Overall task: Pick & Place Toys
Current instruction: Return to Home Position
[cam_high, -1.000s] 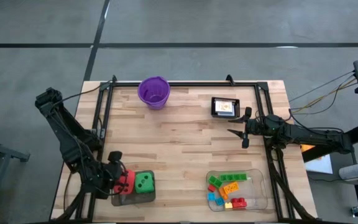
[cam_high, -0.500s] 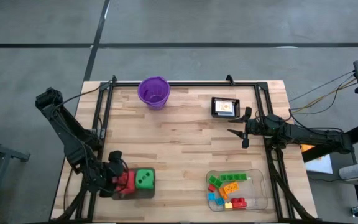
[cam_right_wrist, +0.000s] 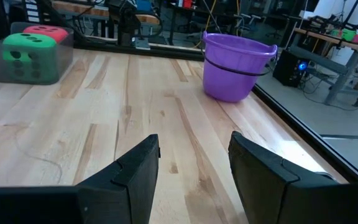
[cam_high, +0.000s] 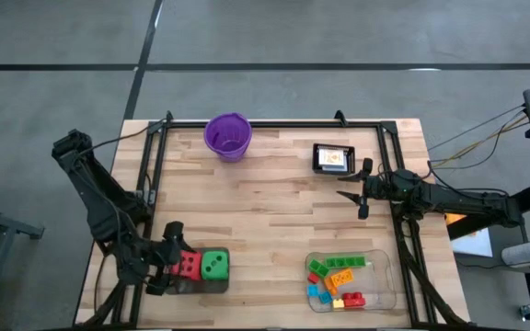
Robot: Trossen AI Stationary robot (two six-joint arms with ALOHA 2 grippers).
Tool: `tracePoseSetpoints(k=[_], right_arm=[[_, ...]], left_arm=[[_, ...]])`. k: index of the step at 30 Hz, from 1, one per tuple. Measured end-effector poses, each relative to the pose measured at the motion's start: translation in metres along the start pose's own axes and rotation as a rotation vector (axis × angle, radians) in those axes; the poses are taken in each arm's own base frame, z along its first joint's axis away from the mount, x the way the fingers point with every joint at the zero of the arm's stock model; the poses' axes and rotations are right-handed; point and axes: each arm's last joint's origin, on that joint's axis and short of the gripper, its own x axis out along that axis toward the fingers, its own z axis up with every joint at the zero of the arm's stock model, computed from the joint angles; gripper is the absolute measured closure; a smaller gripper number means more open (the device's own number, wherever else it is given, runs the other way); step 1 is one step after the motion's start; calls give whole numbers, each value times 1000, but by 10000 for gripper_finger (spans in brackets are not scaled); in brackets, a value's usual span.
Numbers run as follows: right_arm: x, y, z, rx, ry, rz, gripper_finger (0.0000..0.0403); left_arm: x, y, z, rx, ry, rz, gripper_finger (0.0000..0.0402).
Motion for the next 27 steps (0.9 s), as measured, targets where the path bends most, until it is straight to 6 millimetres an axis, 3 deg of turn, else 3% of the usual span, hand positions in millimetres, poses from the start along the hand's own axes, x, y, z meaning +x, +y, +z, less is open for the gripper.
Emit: tracePoseSetpoints(k=[10, 12, 16, 21, 27], right_arm=[[0, 0, 0, -3, 0, 0, 212], [0, 0, 0, -3, 0, 0, 212], [0, 0, 0, -3, 0, 0, 212], [0, 0, 0, -4, -3, 0, 212], [0, 0, 1, -4, -8, -1, 212]], left_arm=[[-13, -4, 22, 14, -145, 43, 76], [-9, -5, 18, -27, -142, 42, 76], [8, -3, 3, 79, -151, 47, 76], [17, 4, -6, 95, -348, -48, 76], [28, 25, -37, 157, -509, -122, 76]])
